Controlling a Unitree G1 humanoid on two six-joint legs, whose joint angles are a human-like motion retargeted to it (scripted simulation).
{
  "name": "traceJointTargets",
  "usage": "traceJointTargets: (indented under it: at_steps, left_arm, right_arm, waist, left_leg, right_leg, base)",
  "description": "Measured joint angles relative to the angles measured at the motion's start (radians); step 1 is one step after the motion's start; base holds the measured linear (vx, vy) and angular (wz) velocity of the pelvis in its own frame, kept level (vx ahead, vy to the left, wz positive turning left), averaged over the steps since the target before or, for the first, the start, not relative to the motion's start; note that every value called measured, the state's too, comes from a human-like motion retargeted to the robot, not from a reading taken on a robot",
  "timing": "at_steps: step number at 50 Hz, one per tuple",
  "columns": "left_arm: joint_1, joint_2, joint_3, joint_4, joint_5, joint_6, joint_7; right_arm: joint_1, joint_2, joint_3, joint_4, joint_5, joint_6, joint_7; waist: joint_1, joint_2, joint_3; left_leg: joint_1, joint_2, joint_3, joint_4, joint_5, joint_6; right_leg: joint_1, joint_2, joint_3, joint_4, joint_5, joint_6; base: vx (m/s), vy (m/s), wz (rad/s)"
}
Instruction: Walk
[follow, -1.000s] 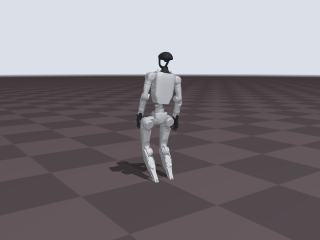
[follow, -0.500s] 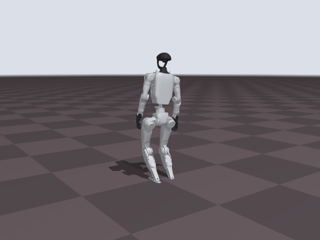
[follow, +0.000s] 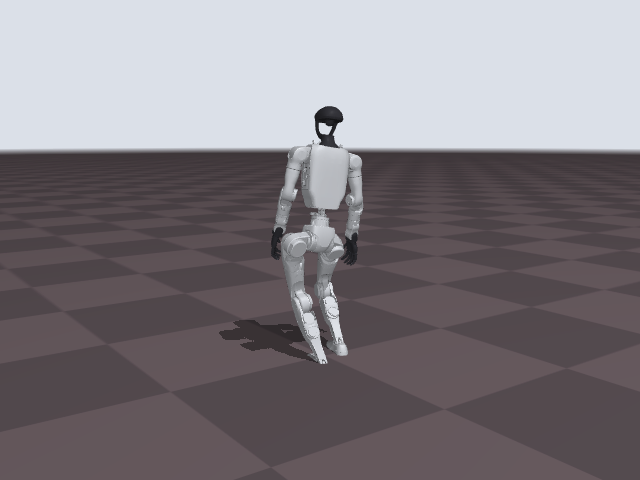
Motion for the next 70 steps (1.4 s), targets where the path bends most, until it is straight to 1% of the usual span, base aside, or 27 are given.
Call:
traceJointTargets:
  at_steps: [5, 8, 13, 17, 18, 20, 22, 24, 25, 26, 29, 32, 34, 38, 41, 45, 47, 48, 50, 53, 55, 57, 59, 61, 63, 66, 70]
  left_arm:
    - [-0.026, -0.007, 0.004, 0.002, -0.002, -0.026, 0.003]
    - [-0.038, -0.011, 0.002, 0.003, 0.003, -0.037, -0.001]
    - [-0.038, -0.019, 0.001, 0.014, 0.003, -0.042, -0.010]
    - [-0.026, -0.023, 0.012, 0.034, -0.008, -0.037, -0.019]
    - [-0.022, -0.022, 0.018, 0.039, -0.013, -0.036, -0.021]
    - [-0.018, -0.018, 0.030, 0.051, -0.022, -0.032, -0.023]
    - [-0.021, -0.008, 0.041, 0.057, -0.030, -0.027, -0.018]
    - [-0.031, 0.005, 0.049, 0.049, -0.035, -0.023, -0.008]
    - [-0.038, 0.010, 0.052, 0.042, -0.037, -0.022, -0.002]
    - [-0.046, 0.015, 0.055, 0.032, -0.040, -0.022, 0.005]
    - [-0.070, 0.031, 0.065, -0.004, -0.053, -0.024, 0.019]
    - [-0.083, 0.041, 0.070, -0.042, -0.074, -0.030, 0.031]
    - [-0.086, 0.044, 0.072, -0.067, -0.091, -0.037, 0.035]
    - [-0.079, 0.039, 0.069, -0.097, -0.122, -0.047, 0.028]
    - [-0.063, 0.035, 0.067, -0.101, -0.128, -0.047, 0.017]
    - [-0.034, 0.026, 0.059, -0.083, -0.120, -0.042, 0.002]
    - [-0.018, 0.019, 0.052, -0.063, -0.113, -0.037, -0.007]
    - [-0.010, 0.016, 0.049, -0.052, -0.110, -0.034, -0.012]
    - [0.005, 0.013, 0.044, -0.033, -0.099, -0.025, -0.020]
    - [0.026, 0.019, 0.043, -0.023, -0.078, -0.016, -0.023]
    - [0.031, 0.027, 0.039, -0.025, -0.062, -0.013, -0.021]
    - [0.028, 0.033, 0.031, -0.023, -0.049, -0.012, -0.014]
    - [0.021, 0.034, 0.025, -0.019, -0.040, -0.008, -0.003]
    - [0.012, 0.029, 0.020, -0.014, -0.034, -0.006, 0.009]
    - [0.002, 0.023, 0.019, -0.012, -0.033, -0.009, 0.018]
    - [-0.019, 0.016, 0.020, -0.012, -0.035, -0.023, 0.022]
    - [-0.049, 0.013, 0.017, -0.016, -0.026, -0.048, 0.016]
  right_arm:
    - [0.018, 0.004, -0.040, -0.014, 0.040, 0.008, -0.016]
    - [0.031, 0.003, -0.062, -0.015, 0.057, 0.010, -0.016]
    - [0.058, 0.001, -0.082, 0.005, 0.092, 0.007, -0.011]
    - [0.084, 0.000, -0.096, 0.035, 0.116, 0.004, -0.009]
    - [0.090, -0.001, -0.100, 0.044, 0.121, 0.003, -0.010]
    - [0.102, -0.003, -0.106, 0.061, 0.128, 0.003, -0.012]
    - [0.107, -0.010, -0.108, 0.070, 0.132, 0.006, -0.011]
    - [0.103, -0.019, -0.104, 0.072, 0.131, 0.009, -0.007]
    - [0.098, -0.024, -0.101, 0.071, 0.129, 0.011, -0.005]
    - [0.090, -0.029, -0.096, 0.071, 0.123, 0.012, -0.004]
    - [0.054, -0.041, -0.076, 0.066, 0.105, 0.011, 0.000]
    - [0.005, -0.053, -0.050, 0.047, 0.092, 0.005, 0.005]
    - [-0.031, -0.058, -0.035, 0.028, 0.096, -0.003, 0.004]
    - [-0.102, -0.059, -0.015, -0.018, 0.106, -0.020, -0.001]
    - [-0.143, -0.052, -0.006, -0.054, 0.104, -0.026, 0.000]
    - [-0.149, -0.033, 0.004, -0.083, 0.106, -0.030, 0.006]
    - [-0.132, -0.020, 0.009, -0.075, 0.100, -0.029, 0.018]
    - [-0.120, -0.013, 0.012, -0.066, 0.096, -0.027, 0.028]
    - [-0.093, -0.002, 0.018, -0.044, 0.087, -0.022, 0.051]
    - [-0.057, 0.015, 0.026, -0.012, 0.076, -0.013, 0.084]
    - [-0.043, 0.023, 0.027, 0.003, 0.061, -0.007, 0.090]
    - [-0.032, 0.026, 0.024, 0.013, 0.042, -0.004, 0.079]
    - [-0.021, 0.026, 0.020, 0.019, 0.029, -0.003, 0.063]
    - [-0.008, 0.025, 0.014, 0.022, 0.024, -0.002, 0.045]
    - [0.005, 0.026, 0.007, 0.025, 0.027, -0.001, 0.029]
    - [0.027, 0.026, -0.010, 0.026, 0.045, 0.002, 0.008]
    - [0.049, 0.025, -0.041, 0.030, 0.068, 0.005, -0.002]
  waist:
    - [-0.005, 0.062, -0.046]
    - [-0.002, 0.081, -0.076]
    - [-0.015, 0.077, -0.088]
    - [-0.021, 0.092, -0.068]
    - [-0.018, 0.106, -0.061]
    - [-0.001, 0.159, -0.042]
    - [0.037, 0.247, -0.014]
    - [0.069, 0.300, 0.004]
    - [0.082, 0.312, 0.009]
    - [0.096, 0.312, 0.011]
    - [0.138, 0.297, 0.017]
    - [0.174, 0.271, 0.030]
    - [0.186, 0.246, 0.038]
    - [0.198, 0.200, 0.026]
    - [0.201, 0.175, 0.002]
    - [0.215, 0.159, 0.012]
    - [0.210, 0.124, 0.020]
    - [0.202, 0.093, 0.024]
    - [0.185, 0.026, 0.024]
    - [0.154, -0.048, 0.023]
    - [0.132, -0.068, 0.024]
    - [0.111, -0.063, 0.029]
    - [0.091, -0.045, 0.035]
    - [0.069, -0.027, 0.038]
    - [0.049, -0.013, 0.037]
    - [0.035, 0.012, 0.031]
    - [0.049, 0.055, 0.002]
  left_leg:
    - [-0.026, 0.066, -0.013, -0.044, 0.004, -0.012]
    - [-0.041, 0.087, -0.020, -0.056, -0.001, -0.015]
    - [-0.003, 0.081, -0.046, -0.025, -0.030, -0.019]
    - [0.039, 0.113, -0.053, 0.094, -0.047, -0.051]
    - [0.040, 0.137, -0.050, 0.148, -0.047, -0.066]
    - [0.030, 0.228, -0.038, 0.305, -0.047, -0.112]
    - [0.014, 0.383, -0.026, 0.528, -0.036, -0.175]
    - [-0.023, 0.505, -0.010, 0.711, 0.037, -0.213]
    - [-0.057, 0.551, 0.000, 0.790, 0.081, -0.217]
    - [-0.101, 0.582, 0.008, 0.849, 0.092, -0.205]
    - [-0.237, 0.629, 0.022, 0.939, 0.063, -0.152]
    - [-0.356, 0.607, 0.029, 0.877, -0.006, -0.113]
    - [-0.423, 0.559, 0.031, 0.761, -0.024, -0.104]
    - [-0.530, 0.435, 0.014, 0.426, 0.007, -0.124]
    - [-0.560, 0.355, -0.011, 0.223, 0.044, -0.138]
    - [-0.517, 0.298, -0.021, 0.233, 0.088, -0.132]
    - [-0.476, 0.238, 0.000, 0.277, 0.119, -0.113]
    - [-0.450, 0.193, 0.016, 0.284, 0.133, -0.099]
    - [-0.397, 0.095, 0.047, 0.274, 0.146, -0.066]
    - [-0.318, -0.019, 0.067, 0.220, 0.142, -0.015]
    - [-0.264, -0.056, 0.063, 0.188, 0.124, 0.009]
    - [-0.204, -0.062, 0.048, 0.162, 0.100, 0.018]
    - [-0.144, -0.051, 0.031, 0.139, 0.075, 0.017]
    - [-0.091, -0.038, 0.017, 0.115, 0.055, 0.011]
    - [-0.044, -0.026, 0.004, 0.087, 0.042, 0.005]
    - [0.019, 0.007, -0.017, 0.041, 0.027, -0.003]
    - [0.065, 0.075, -0.034, -0.006, 0.012, -0.017]
  right_leg:
    - [-0.135, 0.142, 0.005, -0.287, 0.044, 0.047]
    - [-0.181, 0.210, 0.031, -0.398, 0.084, 0.068]
    - [-0.175, 0.252, 0.067, -0.373, 0.129, 0.068]
    - [-0.100, 0.299, 0.063, -0.295, 0.132, 0.042]
    - [-0.077, 0.322, 0.052, -0.282, 0.130, 0.030]
    - [-0.021, 0.399, 0.008, -0.277, 0.126, 0.000]
    - [0.045, 0.525, -0.054, -0.307, 0.120, -0.041]
    - [0.100, 0.606, -0.087, -0.343, 0.106, -0.072]
    - [0.122, 0.628, -0.094, -0.360, 0.100, -0.083]
    - [0.143, 0.638, -0.093, -0.377, 0.094, -0.086]
    - [0.214, 0.653, -0.075, -0.435, 0.082, -0.082]
    - [0.299, 0.648, -0.047, -0.487, 0.067, -0.067]
    - [0.351, 0.627, -0.031, -0.515, 0.052, -0.058]
    - [0.423, 0.568, -0.020, -0.578, 0.031, -0.049]
    - [0.454, 0.528, -0.019, -0.597, 0.019, -0.047]
    - [0.533, 0.498, -0.001, -0.528, -0.013, -0.037]
    - [0.568, 0.443, 0.013, -0.430, -0.022, -0.007]
    - [0.583, 0.398, 0.022, -0.368, -0.016, 0.017]
    - [0.597, 0.301, 0.045, -0.229, 0.046, 0.083]
    - [0.528, 0.181, 0.083, 0.019, 0.289, 0.176]
    - [0.449, 0.120, 0.097, 0.167, 0.395, 0.187]
    - [0.357, 0.071, 0.096, 0.262, 0.383, 0.148]
    - [0.264, 0.039, 0.086, 0.300, 0.313, 0.097]
    - [0.172, 0.018, 0.068, 0.276, 0.232, 0.058]
    - [0.089, 0.011, 0.045, 0.195, 0.164, 0.037]
    - [-0.007, 0.059, 0.016, -0.016, 0.112, 0.047]
    - [-0.086, 0.217, 0.030, -0.366, 0.104, 0.094]
  base:
    - [-0.01, -0.01, -0.42]
    - [0.00, -0.03, -0.41]
    - [0.04, -0.05, -0.25]
    - [0.04, -0.07, -0.27]
    - [0.03, -0.07, -0.44]
    - [0.04, -0.07, -0.70]
    - [0.06, -0.07, -0.99]
    - [0.02, -0.06, -0.63]
    - [-0.03, -0.05, -0.25]
    - [-0.03, -0.05, -0.13]
    - [0.00, 0.00, 0.00]
    - [0.00, 0.00, 0.00]
    - [0.00, 0.00, 0.00]
    - [0.00, 0.00, 0.00]
    - [0.00, 0.00, 0.00]
    - [0.02, 0.03, -0.03]
    - [0.06, 0.06, 0.20]
    - [0.07, 0.07, 0.36]
    - [0.06, 0.07, 0.37]
    - [-0.02, 0.07, 0.14]
    - [-0.01, 0.06, -0.13]
    - [0.00, 0.07, -0.33]
    - [0.01, 0.05, -0.43]
    - [0.00, 0.02, -0.37]
    - [0.00, -0.01, -0.31]
    - [0.00, -0.03, -0.40]
    - [-0.01, -0.03, -0.53]
